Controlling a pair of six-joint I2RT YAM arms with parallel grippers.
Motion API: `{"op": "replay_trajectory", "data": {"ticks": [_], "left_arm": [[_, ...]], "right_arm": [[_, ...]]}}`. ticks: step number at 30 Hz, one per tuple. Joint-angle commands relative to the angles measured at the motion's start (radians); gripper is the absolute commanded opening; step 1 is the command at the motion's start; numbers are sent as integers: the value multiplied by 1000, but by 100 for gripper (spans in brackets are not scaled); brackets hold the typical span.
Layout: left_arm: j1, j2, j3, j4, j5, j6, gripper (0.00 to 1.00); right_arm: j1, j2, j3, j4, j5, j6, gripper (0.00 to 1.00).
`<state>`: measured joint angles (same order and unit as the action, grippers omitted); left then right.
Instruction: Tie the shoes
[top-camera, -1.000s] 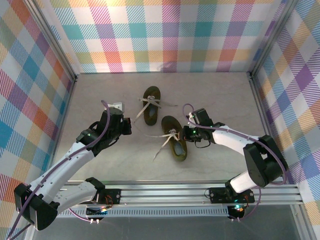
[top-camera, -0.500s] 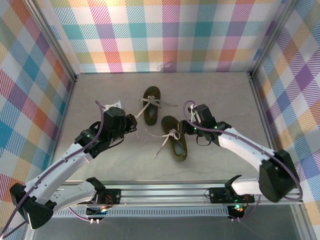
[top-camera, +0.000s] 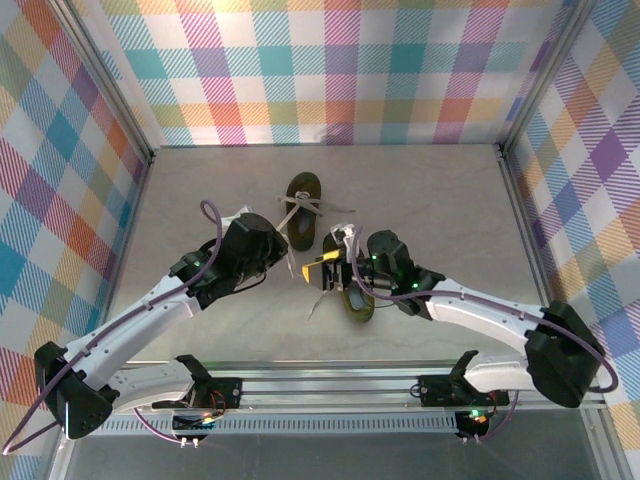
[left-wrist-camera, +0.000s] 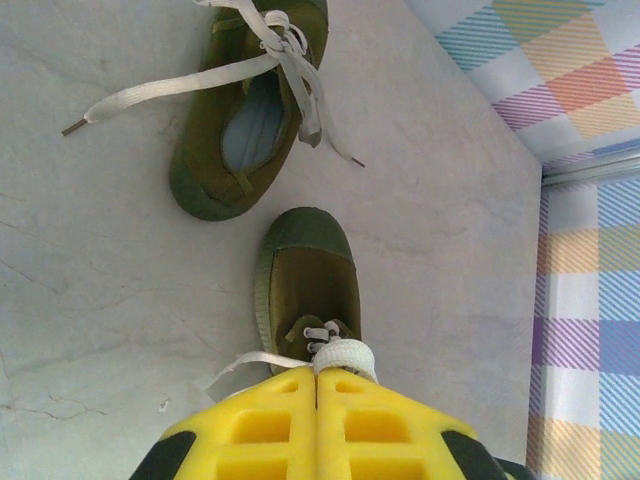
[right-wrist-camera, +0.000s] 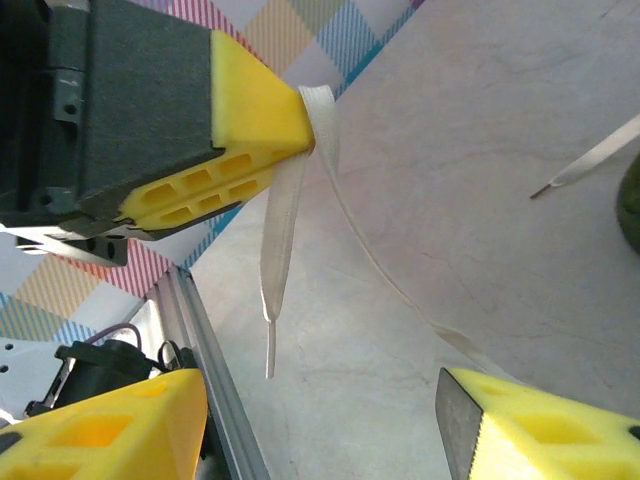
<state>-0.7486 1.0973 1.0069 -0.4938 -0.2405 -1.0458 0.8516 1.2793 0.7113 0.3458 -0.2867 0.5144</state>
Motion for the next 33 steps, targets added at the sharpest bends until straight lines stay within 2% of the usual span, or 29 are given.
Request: {"op": "replay_trajectory", "data": {"ticks": [1, 8, 11, 14, 16, 17, 18, 22, 24, 26, 29, 33], "left_arm": [[-12, -6, 35, 11, -6, -31, 0], [-18, -6, 35, 4, -7, -40, 0], [-18, -10, 33, 2, -8, -44, 0], [-20, -16, 27, 4, -8, -48, 0], [-20, -25, 22, 7, -8, -46, 2], [-19, -29, 20, 10, -6, -36, 9], [-19, -35, 20, 7, -13, -19, 22], [-18, -81, 23, -18, -87, 73, 67], [-18, -100, 23, -31, -133, 134, 79], [-18, -101, 28, -35, -161, 220, 87], [-18, -69, 46, -23, -134, 379, 88], [-18, -5, 61, -2, -30, 524, 89]], "right_arm": [[17, 56, 65, 108, -76, 22, 62], [50, 161, 142, 130, -109, 29, 54], [59, 189, 168, 98, -94, 28, 46], [64, 201, 176, 67, -57, 31, 29], [66, 185, 188, -11, -12, 23, 10], [66, 168, 189, -47, 3, 21, 3], [66, 141, 188, -104, 27, 18, 0], [66, 11, 219, -486, 90, -1, 0], [66, -55, 232, -691, 108, -11, 0], [64, -104, 258, -901, 126, -17, 0], [54, -170, 290, -1159, 168, 8, 0], [19, -274, 343, -1379, 359, 54, 0]]}}
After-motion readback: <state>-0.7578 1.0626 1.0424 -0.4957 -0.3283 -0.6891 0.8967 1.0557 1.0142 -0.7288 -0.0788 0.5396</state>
